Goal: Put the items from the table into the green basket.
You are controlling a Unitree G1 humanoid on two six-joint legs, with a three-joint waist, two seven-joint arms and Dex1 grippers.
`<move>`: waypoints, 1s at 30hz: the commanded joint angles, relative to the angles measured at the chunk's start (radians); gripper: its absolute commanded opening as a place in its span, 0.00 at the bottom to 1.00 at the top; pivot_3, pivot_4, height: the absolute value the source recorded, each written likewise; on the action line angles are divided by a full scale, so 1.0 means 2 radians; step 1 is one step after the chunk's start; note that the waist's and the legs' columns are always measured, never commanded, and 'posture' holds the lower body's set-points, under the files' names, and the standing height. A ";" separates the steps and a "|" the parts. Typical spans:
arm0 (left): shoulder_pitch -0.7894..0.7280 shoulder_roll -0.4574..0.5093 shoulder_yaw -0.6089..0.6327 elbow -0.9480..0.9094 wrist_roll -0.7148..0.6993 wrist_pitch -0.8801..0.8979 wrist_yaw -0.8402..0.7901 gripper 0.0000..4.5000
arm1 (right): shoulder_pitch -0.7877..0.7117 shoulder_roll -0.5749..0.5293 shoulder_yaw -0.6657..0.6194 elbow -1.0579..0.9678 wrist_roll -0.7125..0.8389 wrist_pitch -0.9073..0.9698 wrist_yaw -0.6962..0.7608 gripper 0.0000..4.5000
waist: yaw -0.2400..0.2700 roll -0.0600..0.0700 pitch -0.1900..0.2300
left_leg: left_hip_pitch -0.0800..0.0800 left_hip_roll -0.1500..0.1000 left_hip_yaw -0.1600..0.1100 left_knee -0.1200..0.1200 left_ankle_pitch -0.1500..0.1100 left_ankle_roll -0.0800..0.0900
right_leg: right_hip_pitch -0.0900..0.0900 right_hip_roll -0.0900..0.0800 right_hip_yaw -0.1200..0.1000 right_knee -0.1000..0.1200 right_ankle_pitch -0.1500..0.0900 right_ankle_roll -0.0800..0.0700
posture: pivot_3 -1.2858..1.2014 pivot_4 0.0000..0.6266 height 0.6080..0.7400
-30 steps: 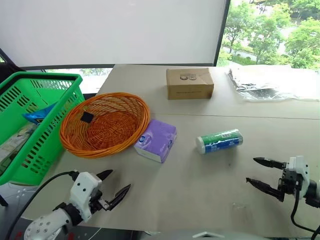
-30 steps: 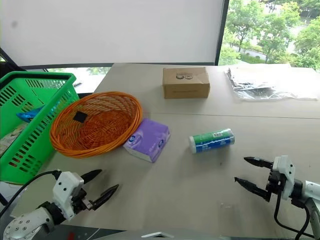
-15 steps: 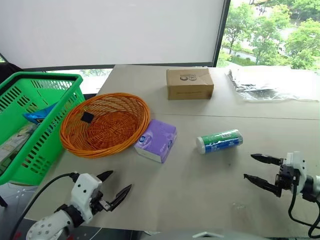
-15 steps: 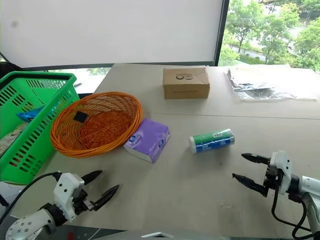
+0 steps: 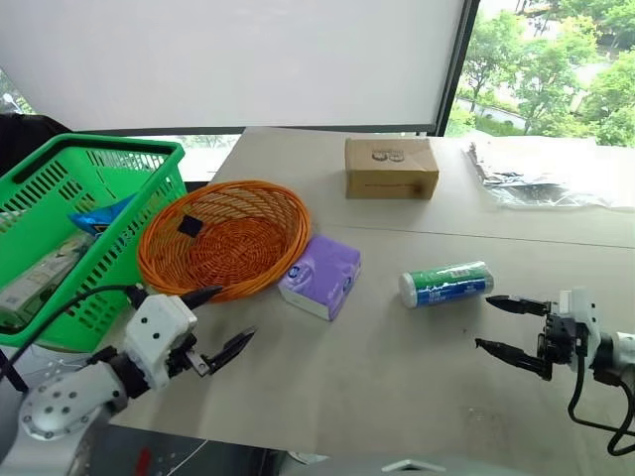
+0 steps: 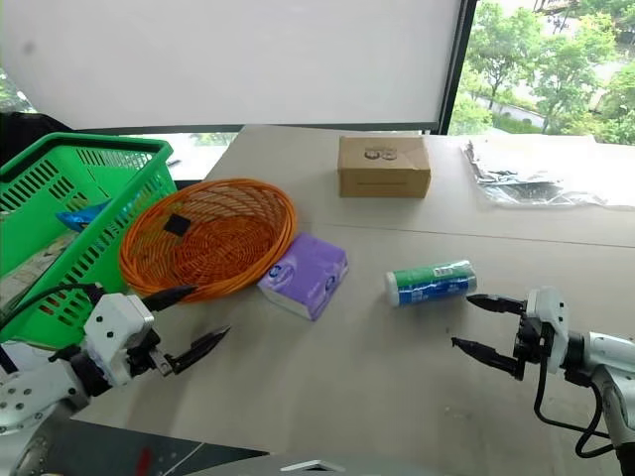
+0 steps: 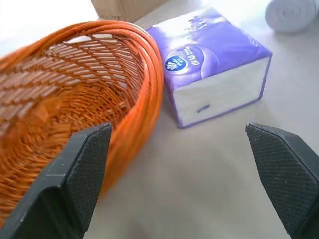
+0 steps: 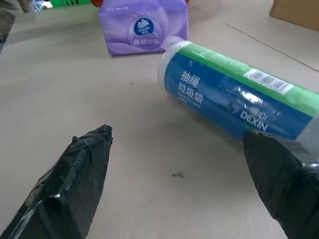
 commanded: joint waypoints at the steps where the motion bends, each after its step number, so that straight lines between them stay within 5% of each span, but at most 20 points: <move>1: -0.020 0.021 0.023 0.023 0.013 0.017 0.004 1.00 | -0.012 -0.002 -0.006 -0.041 0.015 0.010 -0.005 0.99 | 0.000 0.000 0.000 | 0.000 0.000 0.000 0.000 0.000 0.000 | 0.000 0.000 0.000 0.000 0.000 0.000 | 0.61 0.00 1.00; 8: -0.106 0.025 -0.070 0.130 0.117 -0.027 0.033 1.00 | -0.014 0.009 -0.001 -0.095 0.026 0.039 -0.032 0.99 | 0.004 0.000 -0.001 | 0.000 0.000 0.000 0.000 0.000 0.000 | 0.000 0.001 0.000 0.000 0.000 0.000 | 0.60 0.00 1.00; 18: -0.166 0.025 -0.112 0.196 0.142 -0.043 0.022 1.00 | -0.006 0.011 -0.013 -0.183 0.071 0.080 -0.058 0.99 | -0.003 -0.002 -0.002 | -0.001 0.001 0.002 0.001 0.000 0.000 | -0.002 0.001 0.002 0.000 0.001 0.000 | 0.58 0.00 1.00; 21: -0.185 0.025 -0.120 0.214 0.162 -0.048 0.035 0.87 | -0.007 0.010 -0.010 -0.184 0.069 0.079 -0.061 1.00 | -0.003 -0.002 -0.002 | -0.001 0.001 0.002 0.001 0.000 0.000 | -0.002 0.001 0.002 0.000 0.002 0.000 | 0.58 0.00 1.00; 22: -0.192 0.024 -0.120 0.219 0.167 -0.051 0.040 0.72 | -0.007 0.010 -0.009 -0.183 0.068 0.078 -0.061 1.00 | -0.003 -0.002 -0.002 | -0.001 0.001 0.002 0.001 0.000 0.000 | -0.002 0.001 0.002 0.000 0.002 0.000 | 0.58 0.00 1.00; 30: -0.248 0.032 -0.116 0.218 0.198 -0.057 0.067 0.08 | -0.025 0.008 -0.006 -0.175 0.073 0.088 -0.063 1.00 | -0.013 -0.002 -0.003 | -0.001 0.004 0.004 0.002 0.000 -0.001 | -0.002 0.003 0.003 0.000 0.004 -0.002 | 0.59 0.00 1.00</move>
